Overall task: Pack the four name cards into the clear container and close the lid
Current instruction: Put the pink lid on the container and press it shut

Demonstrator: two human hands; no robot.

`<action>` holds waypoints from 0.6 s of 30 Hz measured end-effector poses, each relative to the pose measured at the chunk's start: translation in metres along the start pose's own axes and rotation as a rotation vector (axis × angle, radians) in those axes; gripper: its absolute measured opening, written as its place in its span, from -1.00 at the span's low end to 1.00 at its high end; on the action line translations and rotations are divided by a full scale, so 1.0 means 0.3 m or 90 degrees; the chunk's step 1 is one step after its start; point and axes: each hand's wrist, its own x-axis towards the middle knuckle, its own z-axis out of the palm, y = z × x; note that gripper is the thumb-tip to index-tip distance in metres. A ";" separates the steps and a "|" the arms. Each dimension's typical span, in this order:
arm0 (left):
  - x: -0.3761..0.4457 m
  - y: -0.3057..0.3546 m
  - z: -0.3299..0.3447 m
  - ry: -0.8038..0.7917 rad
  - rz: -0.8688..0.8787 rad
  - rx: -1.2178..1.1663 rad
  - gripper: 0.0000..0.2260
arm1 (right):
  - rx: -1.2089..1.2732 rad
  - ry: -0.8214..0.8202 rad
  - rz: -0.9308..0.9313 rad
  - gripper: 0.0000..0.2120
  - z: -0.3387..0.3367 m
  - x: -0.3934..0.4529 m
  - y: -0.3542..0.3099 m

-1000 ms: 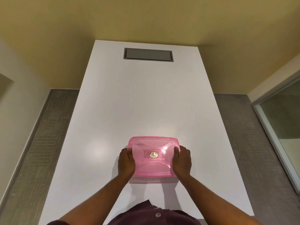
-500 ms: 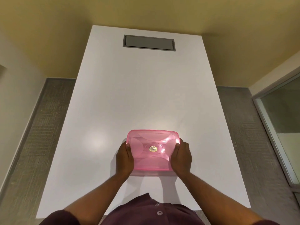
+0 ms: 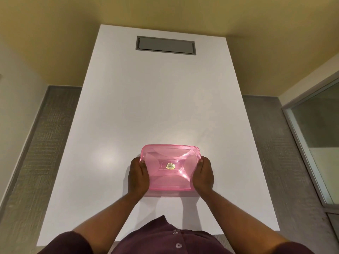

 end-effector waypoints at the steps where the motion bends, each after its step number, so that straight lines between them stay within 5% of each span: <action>1: 0.002 0.004 -0.004 -0.010 -0.001 -0.010 -0.72 | -0.023 -0.010 -0.006 -0.73 -0.003 0.008 0.000; 10: 0.138 0.059 -0.025 -0.033 -0.135 -0.078 -0.78 | -0.042 -0.095 0.074 -0.80 -0.052 0.186 -0.128; 18: 0.179 0.104 0.036 0.034 -0.148 -0.025 -0.60 | -0.135 -0.168 0.039 -0.44 0.016 0.255 -0.151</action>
